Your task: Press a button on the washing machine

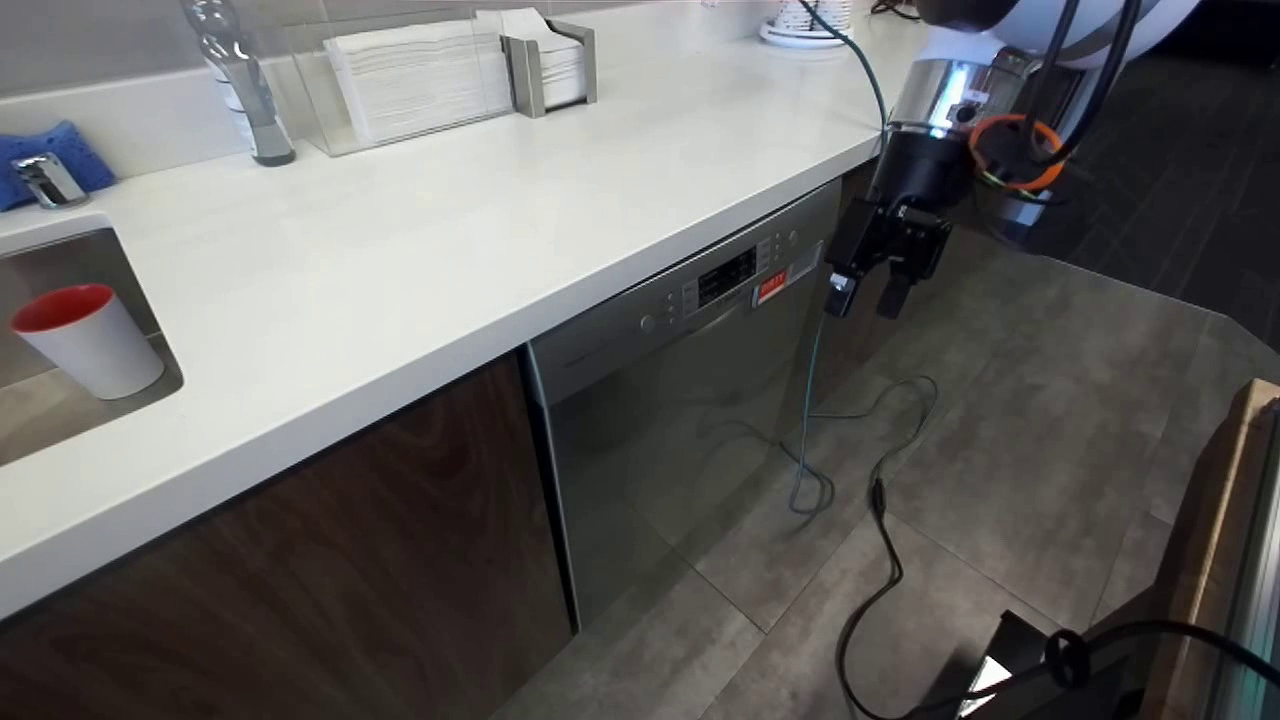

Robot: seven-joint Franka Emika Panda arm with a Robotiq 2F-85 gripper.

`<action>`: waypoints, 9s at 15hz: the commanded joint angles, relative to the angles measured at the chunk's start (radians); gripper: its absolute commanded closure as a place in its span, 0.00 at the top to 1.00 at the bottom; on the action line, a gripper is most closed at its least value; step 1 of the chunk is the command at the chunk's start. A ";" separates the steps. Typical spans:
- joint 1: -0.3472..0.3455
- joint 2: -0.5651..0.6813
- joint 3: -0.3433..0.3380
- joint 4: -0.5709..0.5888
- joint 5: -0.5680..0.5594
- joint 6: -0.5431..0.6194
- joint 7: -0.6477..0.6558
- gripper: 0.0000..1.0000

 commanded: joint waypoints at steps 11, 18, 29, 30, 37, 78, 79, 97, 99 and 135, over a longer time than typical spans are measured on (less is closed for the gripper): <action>-0.047 0.232 0.138 0.145 0.854 0.169 -0.543 0.83; -0.043 0.300 0.127 0.201 1.077 0.122 -0.665 0.30; 0.017 0.371 0.057 0.277 1.254 0.013 -0.659 0.00; 0.022 0.374 0.045 0.283 1.269 0.000 -0.662 0.00; 0.037 0.389 0.008 0.301 1.290 -0.095 -0.642 0.00; 0.065 0.473 -0.025 0.380 1.431 -0.159 -0.621 0.00; 0.064 0.474 -0.025 0.381 1.432 -0.162 -0.622 0.00; 0.079 0.470 -0.036 0.382 1.568 -0.175 -0.633 0.00; 0.085 0.469 -0.037 0.380 1.584 -0.173 -0.639 0.00; 0.168 0.414 -0.067 0.345 1.529 0.064 -0.613 0.00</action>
